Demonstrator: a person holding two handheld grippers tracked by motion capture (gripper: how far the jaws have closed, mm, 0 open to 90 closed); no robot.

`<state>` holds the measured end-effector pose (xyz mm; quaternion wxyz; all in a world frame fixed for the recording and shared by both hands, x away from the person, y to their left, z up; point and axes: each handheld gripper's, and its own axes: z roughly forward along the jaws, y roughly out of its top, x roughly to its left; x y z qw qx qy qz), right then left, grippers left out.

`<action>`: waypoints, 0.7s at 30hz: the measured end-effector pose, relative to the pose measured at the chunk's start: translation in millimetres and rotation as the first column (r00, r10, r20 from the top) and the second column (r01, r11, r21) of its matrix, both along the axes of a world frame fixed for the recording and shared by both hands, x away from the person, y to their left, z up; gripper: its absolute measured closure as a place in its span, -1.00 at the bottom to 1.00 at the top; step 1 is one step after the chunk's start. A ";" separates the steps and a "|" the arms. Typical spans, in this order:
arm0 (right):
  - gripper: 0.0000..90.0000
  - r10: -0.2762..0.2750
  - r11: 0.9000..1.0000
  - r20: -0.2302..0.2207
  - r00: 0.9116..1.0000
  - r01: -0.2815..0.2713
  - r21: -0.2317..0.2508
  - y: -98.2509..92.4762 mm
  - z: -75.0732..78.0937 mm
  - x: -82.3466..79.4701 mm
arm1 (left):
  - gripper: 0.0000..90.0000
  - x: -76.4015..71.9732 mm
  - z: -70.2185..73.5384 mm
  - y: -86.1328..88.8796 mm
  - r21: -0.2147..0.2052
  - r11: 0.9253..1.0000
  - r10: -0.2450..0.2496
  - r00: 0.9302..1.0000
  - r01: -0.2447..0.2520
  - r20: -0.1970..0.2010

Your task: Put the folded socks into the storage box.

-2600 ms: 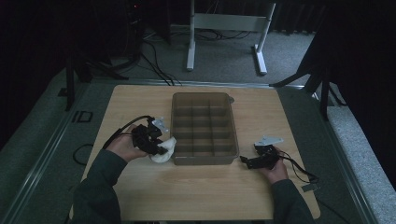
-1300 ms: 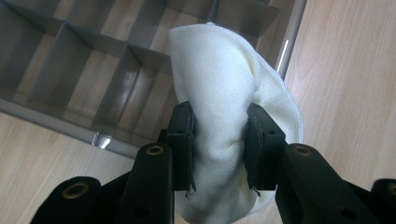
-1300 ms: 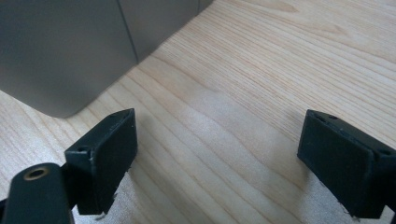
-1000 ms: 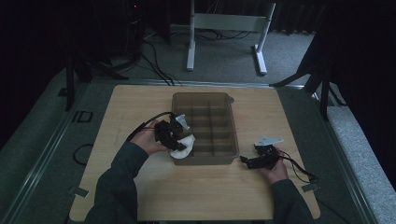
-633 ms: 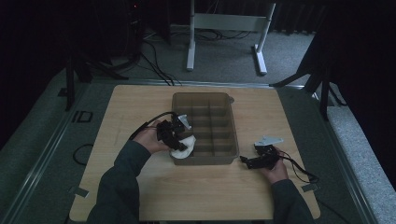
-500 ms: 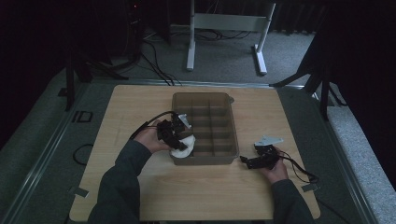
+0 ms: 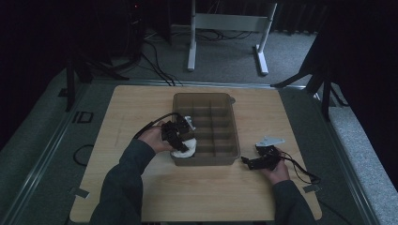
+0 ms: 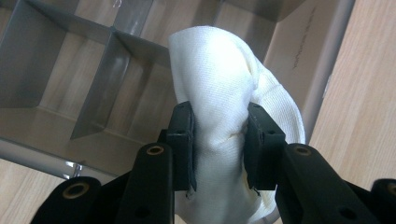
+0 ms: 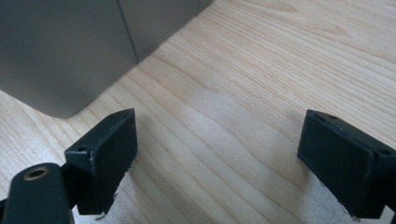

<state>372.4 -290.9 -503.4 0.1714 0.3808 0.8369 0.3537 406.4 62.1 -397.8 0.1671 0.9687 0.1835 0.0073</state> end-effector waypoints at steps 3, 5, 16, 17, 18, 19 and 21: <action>-0.75 0.000 1.000 0.000 1.000 0.000 0.000 0.0 0.0 0.0 | 0.50 0.7 -1.9 -3.5 0.023 1.000 -0.002 1.000 0.002 -0.002; -0.75 0.000 1.000 0.000 1.000 0.000 0.000 0.0 0.0 0.0 | 0.51 1.3 -3.7 -4.9 0.030 1.000 -0.002 1.000 0.002 -0.007; -0.75 0.000 1.000 0.000 1.000 0.000 0.000 0.0 0.0 0.0 | 0.52 4.3 -12.7 -8.6 0.044 0.999 -0.001 0.999 0.003 -0.049; -0.75 0.000 1.000 0.000 1.000 0.000 0.000 0.0 0.0 0.0 | 0.52 4.6 -13.4 -8.9 0.045 0.999 -0.001 0.999 0.003 -0.053; -0.75 0.000 1.000 0.000 1.000 0.000 0.000 0.0 0.0 0.0 | 0.52 4.7 -14.2 -9.3 0.045 0.999 0.001 0.998 0.002 -0.058; -0.75 0.000 1.000 0.000 1.000 0.000 0.000 0.0 0.0 0.0 | 0.53 4.9 -15.3 -9.7 0.045 0.999 0.000 0.998 0.003 -0.062; -0.75 0.000 1.000 0.000 1.000 0.000 0.000 0.0 0.0 0.0 | 0.53 5.4 -17.8 -10.6 0.049 0.999 -0.002 0.998 0.005 -0.069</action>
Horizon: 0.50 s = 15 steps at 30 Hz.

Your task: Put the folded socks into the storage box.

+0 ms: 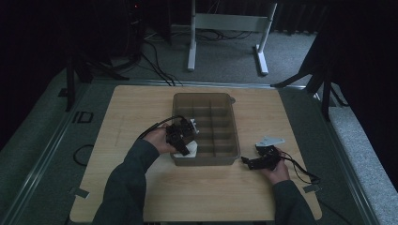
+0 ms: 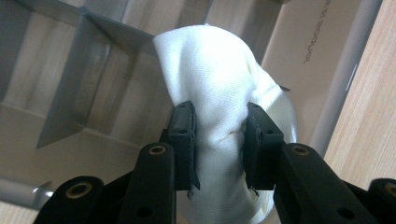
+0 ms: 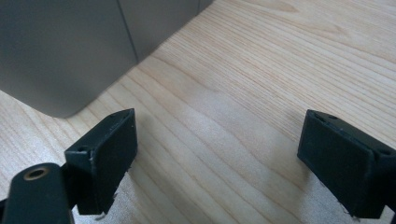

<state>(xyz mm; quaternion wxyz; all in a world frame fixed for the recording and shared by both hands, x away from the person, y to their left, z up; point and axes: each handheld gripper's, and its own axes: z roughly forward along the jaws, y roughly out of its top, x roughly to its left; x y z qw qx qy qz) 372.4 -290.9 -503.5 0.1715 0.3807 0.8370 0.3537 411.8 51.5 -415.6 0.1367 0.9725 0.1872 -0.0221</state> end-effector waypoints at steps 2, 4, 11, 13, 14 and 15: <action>-0.75 0.000 1.000 0.000 1.000 0.000 0.000 0.0 0.0 0.0 | 0.54 0.3 -1.8 -0.3 -0.001 1.000 0.001 1.000 -0.001 -0.006; -0.75 0.000 1.000 0.000 1.000 0.000 0.000 0.0 0.0 0.0 | 0.54 0.5 -3.1 -0.3 -0.002 1.000 0.002 1.000 -0.002 -0.010; -0.75 0.000 1.000 0.001 1.000 0.000 0.000 0.0 0.0 0.1 | 0.55 1.0 -8.6 -2.9 0.012 1.000 0.006 1.000 -0.006 -0.023; -0.75 0.000 1.000 0.000 1.000 0.000 0.000 0.0 0.0 0.0 | 0.56 0.7 -9.7 -4.6 0.021 1.000 0.008 1.000 -0.008 -0.022; -0.75 0.000 1.000 0.000 1.000 0.000 0.000 0.0 0.0 0.0 | 0.56 0.7 -9.5 -5.3 0.028 1.000 0.006 1.000 -0.005 -0.020; -0.75 0.000 1.000 0.000 1.000 0.000 0.000 0.0 0.0 0.0 | 0.56 0.6 -9.5 -5.7 0.032 0.999 0.006 1.000 -0.005 -0.019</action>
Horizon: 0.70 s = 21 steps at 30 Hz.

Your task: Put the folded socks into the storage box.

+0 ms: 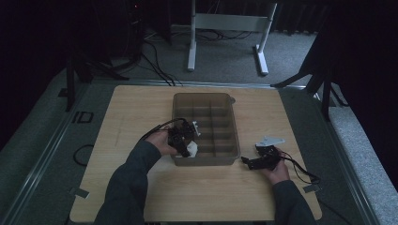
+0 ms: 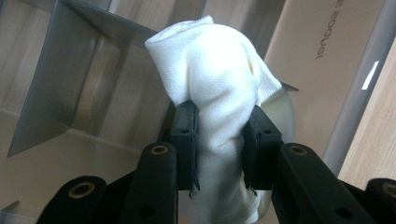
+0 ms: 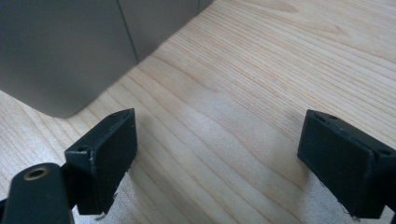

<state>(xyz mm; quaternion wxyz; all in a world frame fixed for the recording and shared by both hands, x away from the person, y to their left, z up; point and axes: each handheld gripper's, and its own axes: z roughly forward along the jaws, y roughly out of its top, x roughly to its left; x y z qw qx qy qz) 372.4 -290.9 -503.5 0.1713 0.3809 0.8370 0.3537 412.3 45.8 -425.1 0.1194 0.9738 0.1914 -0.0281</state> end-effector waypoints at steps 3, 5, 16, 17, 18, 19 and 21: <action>-0.75 0.000 1.000 0.000 1.000 0.000 0.000 0.0 0.0 -0.1 | 0.56 -0.3 -0.3 -1.2 0.010 1.000 0.000 1.000 0.000 0.001; -0.75 0.000 1.000 -0.001 1.000 0.000 0.000 0.0 0.0 -0.1 | 0.56 -0.9 -1.0 -2.4 0.017 1.000 0.002 1.000 -0.002 0.003; -0.75 0.000 1.000 -0.001 1.000 0.000 0.000 0.0 0.0 -0.1 | 0.56 -0.6 -3.2 -7.6 0.056 0.998 -0.004 1.000 0.004 -0.005; -0.75 -0.001 1.000 -0.001 1.000 0.001 0.000 0.0 0.0 -0.1 | 0.56 -0.4 -3.3 -8.0 0.060 0.998 -0.006 1.000 0.007 -0.006; -0.75 -0.001 1.000 -0.001 1.000 0.001 0.000 0.0 0.0 -0.1 | 0.56 -0.3 -3.4 -8.2 0.063 0.998 -0.007 1.000 0.007 -0.007; -0.75 -0.001 1.000 -0.001 1.000 0.001 0.000 0.0 0.0 -0.1 | 0.56 -0.3 -3.5 -8.4 0.062 0.998 -0.005 1.000 0.005 -0.008; -0.75 -0.001 1.000 -0.001 1.000 0.001 0.000 0.0 0.0 -0.1 | 0.56 0.2 -3.7 -8.7 0.063 0.998 -0.002 1.000 0.003 -0.012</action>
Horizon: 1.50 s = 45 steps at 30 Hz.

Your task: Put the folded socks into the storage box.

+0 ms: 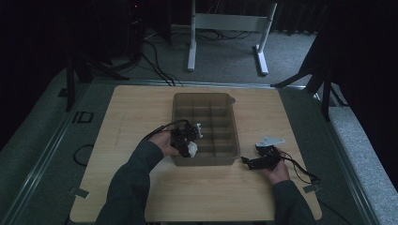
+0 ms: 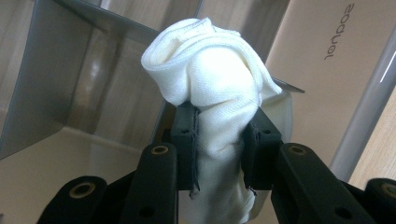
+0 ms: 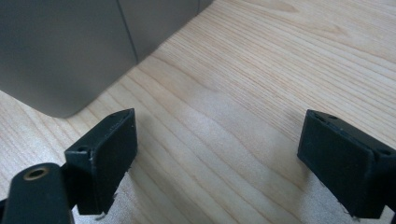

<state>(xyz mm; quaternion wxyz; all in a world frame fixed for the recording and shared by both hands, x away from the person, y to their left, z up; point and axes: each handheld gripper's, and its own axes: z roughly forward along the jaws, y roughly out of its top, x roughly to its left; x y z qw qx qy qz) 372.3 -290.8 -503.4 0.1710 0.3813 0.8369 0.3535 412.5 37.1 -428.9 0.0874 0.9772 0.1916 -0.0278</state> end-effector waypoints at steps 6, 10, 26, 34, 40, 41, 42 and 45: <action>-0.75 0.000 1.000 0.000 1.000 0.000 0.000 0.0 0.0 0.0 | 0.55 1.1 -2.0 -2.7 0.017 1.000 -0.007 1.000 0.007 -0.005; -0.75 0.000 1.000 0.000 1.000 0.000 0.000 0.0 0.0 0.0 | 0.55 2.6 -4.8 -3.8 0.022 1.000 -0.008 1.000 0.008 -0.017; -0.75 0.000 1.000 0.000 1.000 0.000 0.000 0.0 0.0 0.0 | 0.34 0.1 -4.4 -3.4 0.018 1.000 0.005 1.000 -0.005 -0.008; -0.75 0.000 1.000 0.001 1.000 0.000 0.000 0.0 0.0 0.1 | 0.23 -1.2 4.8 3.8 -0.028 0.999 0.031 0.999 -0.031 -0.009; -0.75 0.001 1.000 0.002 1.000 -0.001 0.000 -0.1 0.0 0.2 | 0.14 -3.1 16.2 11.5 -0.072 0.996 0.048 0.998 -0.045 0.033; -0.75 0.001 1.000 0.002 1.000 -0.001 -0.001 -0.1 0.0 0.1 | 0.14 -3.0 18.0 12.6 -0.079 0.996 0.047 0.998 -0.044 0.040; -0.75 0.001 1.000 0.001 1.000 -0.001 0.000 -0.1 0.0 0.1 | 0.16 -3.2 19.7 13.4 -0.091 0.995 0.044 0.998 -0.040 0.041; -0.75 0.001 1.000 0.001 1.000 -0.001 -0.001 -0.1 0.0 0.1 | 0.20 -4.3 22.9 13.6 -0.107 0.994 0.043 0.998 -0.037 0.056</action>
